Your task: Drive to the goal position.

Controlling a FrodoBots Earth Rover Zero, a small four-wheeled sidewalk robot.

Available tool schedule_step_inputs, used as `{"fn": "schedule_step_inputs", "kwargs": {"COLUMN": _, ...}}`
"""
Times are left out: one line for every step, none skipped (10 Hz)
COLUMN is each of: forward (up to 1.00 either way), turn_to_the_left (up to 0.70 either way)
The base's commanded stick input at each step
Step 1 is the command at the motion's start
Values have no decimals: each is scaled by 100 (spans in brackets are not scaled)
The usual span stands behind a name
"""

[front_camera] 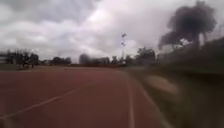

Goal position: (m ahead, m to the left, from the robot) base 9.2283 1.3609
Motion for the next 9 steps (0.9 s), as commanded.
{"fn": "schedule_step_inputs", "kwargs": {"forward": 85, "turn_to_the_left": 1}}
{"fn": "schedule_step_inputs", "kwargs": {"forward": 85, "turn_to_the_left": 1}}
{"fn": "schedule_step_inputs", "kwargs": {"forward": 85, "turn_to_the_left": 1}}
{"fn": "schedule_step_inputs", "kwargs": {"forward": 85, "turn_to_the_left": 1}}
{"fn": "schedule_step_inputs", "kwargs": {"forward": 85, "turn_to_the_left": 1}}
{"fn": "schedule_step_inputs", "kwargs": {"forward": 85, "turn_to_the_left": 1}}
{"fn": "schedule_step_inputs", "kwargs": {"forward": 85, "turn_to_the_left": 1}}
{"fn": "schedule_step_inputs", "kwargs": {"forward": 85, "turn_to_the_left": 1}}
{"fn": "schedule_step_inputs", "kwargs": {"forward": 85, "turn_to_the_left": 1}}
